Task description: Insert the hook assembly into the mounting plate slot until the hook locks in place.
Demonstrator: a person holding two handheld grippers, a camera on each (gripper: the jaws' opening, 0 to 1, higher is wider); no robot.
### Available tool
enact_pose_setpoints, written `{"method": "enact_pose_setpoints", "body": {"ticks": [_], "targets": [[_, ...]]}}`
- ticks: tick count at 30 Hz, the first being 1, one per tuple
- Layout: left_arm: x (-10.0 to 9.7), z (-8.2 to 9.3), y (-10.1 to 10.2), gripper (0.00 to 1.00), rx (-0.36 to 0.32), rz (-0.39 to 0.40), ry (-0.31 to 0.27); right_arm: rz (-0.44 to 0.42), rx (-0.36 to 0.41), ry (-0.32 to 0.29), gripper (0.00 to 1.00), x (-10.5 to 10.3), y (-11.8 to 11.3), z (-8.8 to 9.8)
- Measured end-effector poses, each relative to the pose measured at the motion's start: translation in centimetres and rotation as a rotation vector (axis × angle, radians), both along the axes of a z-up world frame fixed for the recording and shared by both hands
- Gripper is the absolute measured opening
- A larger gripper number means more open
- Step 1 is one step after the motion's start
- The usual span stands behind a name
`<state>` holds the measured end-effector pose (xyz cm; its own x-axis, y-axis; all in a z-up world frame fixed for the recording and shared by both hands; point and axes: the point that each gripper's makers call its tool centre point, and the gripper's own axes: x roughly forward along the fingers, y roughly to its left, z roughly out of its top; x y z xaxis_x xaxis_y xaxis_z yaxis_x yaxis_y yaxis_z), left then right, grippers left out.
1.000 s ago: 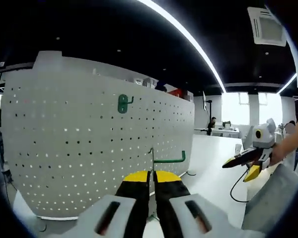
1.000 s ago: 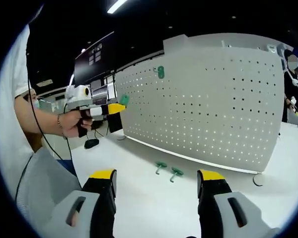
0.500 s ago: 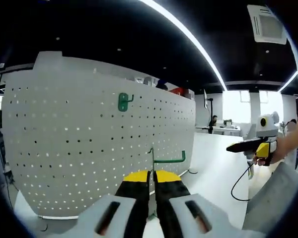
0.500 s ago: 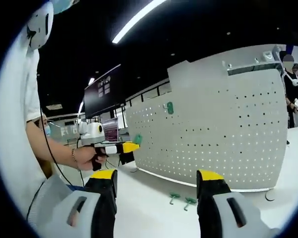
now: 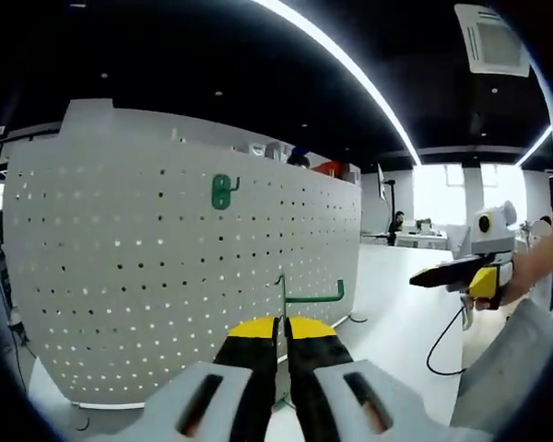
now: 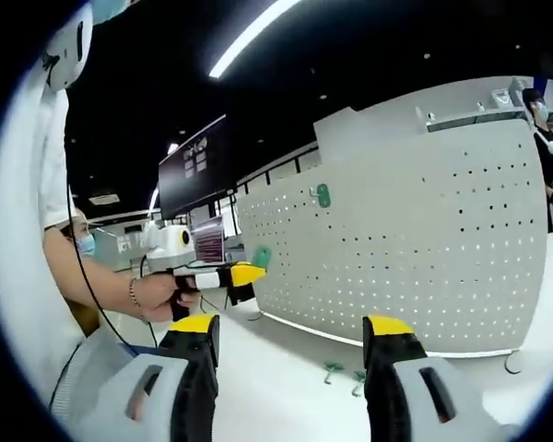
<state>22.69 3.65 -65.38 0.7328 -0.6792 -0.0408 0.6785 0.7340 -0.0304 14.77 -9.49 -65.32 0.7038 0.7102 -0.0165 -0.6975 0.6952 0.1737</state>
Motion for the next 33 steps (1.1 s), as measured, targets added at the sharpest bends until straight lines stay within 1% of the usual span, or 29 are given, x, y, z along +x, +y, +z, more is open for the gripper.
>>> {"method": "enact_pose_setpoints", "body": {"ticks": [9,18,19,20,25,33], "targets": [[-0.5,0.2,-0.2,0.03,0.002,0.02,-0.004,0.016,0.02,-0.002,0.6,1.1,1.6,0.5],[-0.6,0.8,-0.3,0.03,0.0,0.042,-0.012,0.026,0.055,0.005,0.58,2.0,2.9,1.0],[-0.7,0.9,-0.4,0.03,-0.002,0.042,-0.013,0.021,0.079,0.015,0.58,2.3,3.1,1.2],[-0.7,0.9,-0.4,0.03,-0.005,0.043,-0.014,0.02,0.09,0.012,0.58,2.4,3.2,1.5],[-0.8,0.9,-0.7,0.03,-0.005,0.046,-0.013,0.035,0.086,0.009,0.58,3.0,4.3,1.9],[-0.9,1.3,-1.1,0.03,-0.018,0.049,-0.011,0.048,0.103,0.015,0.57,3.4,5.2,2.2]]}}
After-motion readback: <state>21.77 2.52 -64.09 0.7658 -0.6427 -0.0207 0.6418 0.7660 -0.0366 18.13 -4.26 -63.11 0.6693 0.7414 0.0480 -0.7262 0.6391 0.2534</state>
